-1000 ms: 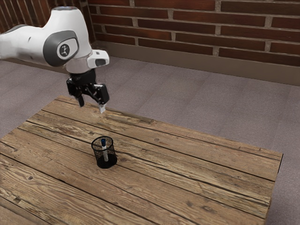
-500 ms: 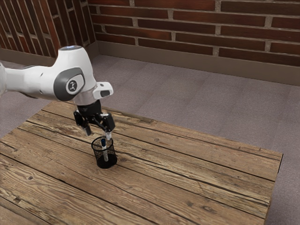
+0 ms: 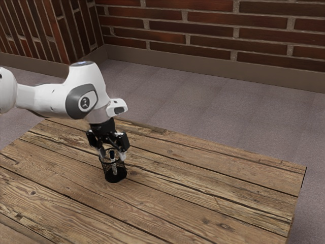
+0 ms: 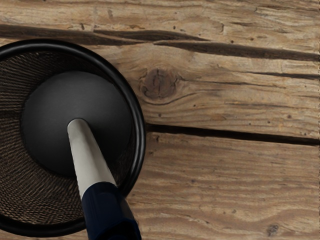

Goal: Take the marker out of the pen holder and place it to the left of the pen holder.

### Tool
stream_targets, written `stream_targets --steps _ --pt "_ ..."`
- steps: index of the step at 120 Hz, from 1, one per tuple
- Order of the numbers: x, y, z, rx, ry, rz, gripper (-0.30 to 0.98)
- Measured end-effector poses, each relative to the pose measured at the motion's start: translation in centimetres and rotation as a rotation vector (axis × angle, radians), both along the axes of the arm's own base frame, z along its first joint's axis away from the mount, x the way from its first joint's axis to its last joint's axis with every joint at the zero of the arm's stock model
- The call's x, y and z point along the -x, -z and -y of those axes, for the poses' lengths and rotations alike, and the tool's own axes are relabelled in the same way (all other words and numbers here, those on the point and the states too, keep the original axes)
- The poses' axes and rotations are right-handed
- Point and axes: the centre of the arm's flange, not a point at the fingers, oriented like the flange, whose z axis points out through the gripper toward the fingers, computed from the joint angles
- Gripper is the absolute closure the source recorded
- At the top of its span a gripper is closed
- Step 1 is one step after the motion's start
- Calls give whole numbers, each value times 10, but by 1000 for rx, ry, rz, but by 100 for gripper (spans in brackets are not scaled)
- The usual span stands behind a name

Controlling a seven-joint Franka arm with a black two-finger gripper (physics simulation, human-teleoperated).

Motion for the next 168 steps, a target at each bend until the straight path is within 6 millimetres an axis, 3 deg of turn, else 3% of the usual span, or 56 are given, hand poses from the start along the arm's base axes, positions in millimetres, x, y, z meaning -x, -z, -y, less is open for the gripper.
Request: stream_targets --steps 31,100,124,168 --pt "-8 2 -8 3 -12 12 28" --pt "-14 3 -11 -1 -11 26 57" --pt "-15 -14 -13 -16 -7 52 63" --pt "-13 -8 -16 -25 -4 20 65"
